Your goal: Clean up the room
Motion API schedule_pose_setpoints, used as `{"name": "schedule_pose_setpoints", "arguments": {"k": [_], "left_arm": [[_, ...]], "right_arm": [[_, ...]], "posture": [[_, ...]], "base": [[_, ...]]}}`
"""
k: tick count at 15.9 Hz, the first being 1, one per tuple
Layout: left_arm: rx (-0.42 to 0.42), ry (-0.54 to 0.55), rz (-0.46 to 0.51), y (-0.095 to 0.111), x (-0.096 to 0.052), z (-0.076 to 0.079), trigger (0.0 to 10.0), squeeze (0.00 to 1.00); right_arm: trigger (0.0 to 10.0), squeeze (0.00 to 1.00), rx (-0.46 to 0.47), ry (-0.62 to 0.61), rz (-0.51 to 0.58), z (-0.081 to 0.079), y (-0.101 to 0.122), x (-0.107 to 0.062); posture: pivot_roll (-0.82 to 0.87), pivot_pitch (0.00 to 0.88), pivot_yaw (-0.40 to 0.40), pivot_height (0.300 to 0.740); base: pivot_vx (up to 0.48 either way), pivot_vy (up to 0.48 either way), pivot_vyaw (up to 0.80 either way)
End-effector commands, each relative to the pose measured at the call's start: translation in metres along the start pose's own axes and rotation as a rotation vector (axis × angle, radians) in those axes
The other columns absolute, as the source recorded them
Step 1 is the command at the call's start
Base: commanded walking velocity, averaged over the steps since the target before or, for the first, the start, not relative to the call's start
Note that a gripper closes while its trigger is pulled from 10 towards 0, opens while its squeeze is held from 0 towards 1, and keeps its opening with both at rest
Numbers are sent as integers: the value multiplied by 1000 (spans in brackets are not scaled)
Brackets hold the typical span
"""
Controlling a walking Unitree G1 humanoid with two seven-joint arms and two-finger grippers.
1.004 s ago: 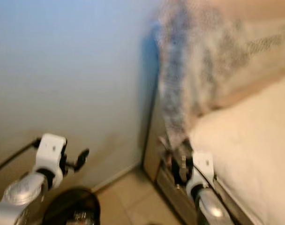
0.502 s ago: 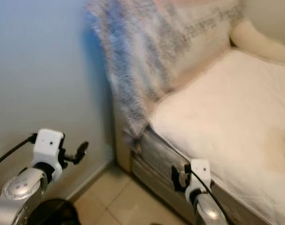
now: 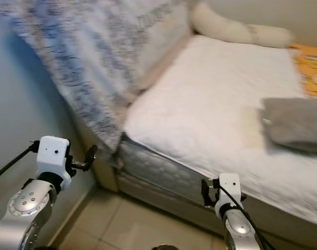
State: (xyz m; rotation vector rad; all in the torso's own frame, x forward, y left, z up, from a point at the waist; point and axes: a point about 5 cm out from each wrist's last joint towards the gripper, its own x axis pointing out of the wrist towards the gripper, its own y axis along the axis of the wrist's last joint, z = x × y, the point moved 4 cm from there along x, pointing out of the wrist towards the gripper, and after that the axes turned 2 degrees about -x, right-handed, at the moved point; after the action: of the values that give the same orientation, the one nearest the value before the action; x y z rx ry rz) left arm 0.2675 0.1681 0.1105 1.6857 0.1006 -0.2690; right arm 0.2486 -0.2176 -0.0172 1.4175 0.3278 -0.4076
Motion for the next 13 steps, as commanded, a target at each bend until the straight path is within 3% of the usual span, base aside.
{"name": "schedule_pose_setpoints", "arguments": {"k": [1, 2, 3, 6, 8, 13], "left_arm": [[-24, 3, -6, -2, 0, -3, 10000, 0], [-20, 12, 12, 1, 0, -5, 10000, 0], [18, 28, 48, 8, 0, -7, 10000, 0], [16, 48, 77, 10, 1, -8, 10000, 0], [5, 6, 85, 12, 2, 1, 10000, 0], [-8, 1, 92, 12, 4, 0, 10000, 0]], "right_arm": [[10000, 0, -10, -15, 70, 0, 26, -1], [10000, 0, -11, -17, 100, -3, 39, -7], [10000, 0, -11, -15, 185, -11, 70, -22], [10000, 0, 2, 1, 306, -20, 100, -31], [10000, 0, -28, 16, 361, -30, 124, -41], [10000, 0, 6, 55, 291, -36, 123, -45]], "posture": [[-98, 0, -24, 740], [-97, 0, -26, 740], [-89, 0, -39, 740], [-96, 0, -38, 740], [-90, 0, -41, 740], [-97, 0, -50, 740]], "base": [[0, 0, -706], [0, 0, -706], [0, 0, -706], [0, 0, -719], [0, 0, -731], [119, 0, -736]]}}
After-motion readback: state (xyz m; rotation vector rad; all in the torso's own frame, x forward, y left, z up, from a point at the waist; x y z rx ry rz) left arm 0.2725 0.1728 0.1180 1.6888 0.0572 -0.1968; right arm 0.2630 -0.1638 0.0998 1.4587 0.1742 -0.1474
